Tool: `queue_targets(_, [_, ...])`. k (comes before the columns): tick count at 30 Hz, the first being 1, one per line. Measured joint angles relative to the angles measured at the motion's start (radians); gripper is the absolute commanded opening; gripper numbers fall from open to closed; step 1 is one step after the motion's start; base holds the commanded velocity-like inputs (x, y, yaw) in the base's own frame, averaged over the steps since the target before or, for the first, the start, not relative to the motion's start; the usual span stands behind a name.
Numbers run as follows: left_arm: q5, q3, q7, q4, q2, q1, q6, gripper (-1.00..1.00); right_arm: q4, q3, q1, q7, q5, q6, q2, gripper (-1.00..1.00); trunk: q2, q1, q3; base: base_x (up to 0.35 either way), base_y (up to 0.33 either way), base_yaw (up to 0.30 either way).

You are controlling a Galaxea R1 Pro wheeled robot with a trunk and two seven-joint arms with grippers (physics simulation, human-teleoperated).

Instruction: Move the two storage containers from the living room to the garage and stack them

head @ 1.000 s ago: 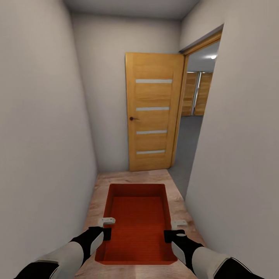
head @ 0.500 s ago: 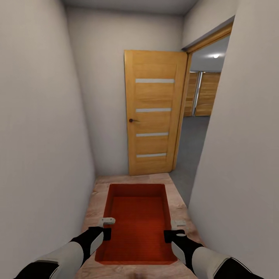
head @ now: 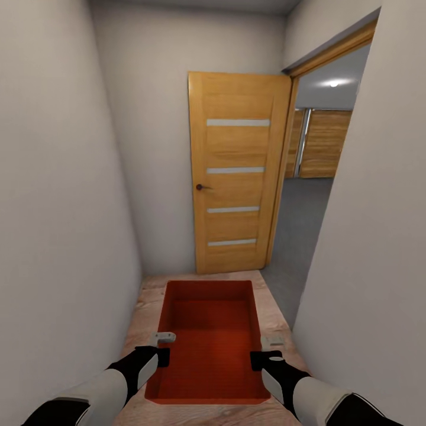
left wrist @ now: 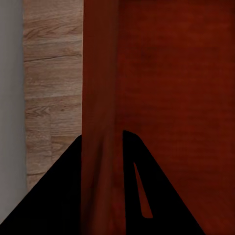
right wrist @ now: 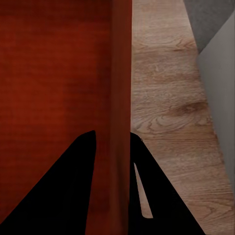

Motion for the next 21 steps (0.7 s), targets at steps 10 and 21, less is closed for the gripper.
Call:
queue_targets(10, [0.002, -0.002, 0.000, 0.000, 0.000, 0.000, 0.000, -1.00, 0.000, 0.000, 0.000, 0.000, 0.000, 0.000, 0.000, -1.00, 0.000, 0.000, 0.000, 0.323, 0.000, 0.000])
queue_targets(21, [0.002, -0.002, 0.000, 0.000, 0.000, 0.000, 0.000, -1.00, 0.000, -0.001, 0.000, 0.000, 0.000, 0.000, 0.000, -1.00, 0.000, 0.000, 0.000, 0.323, 0.000, 0.000])
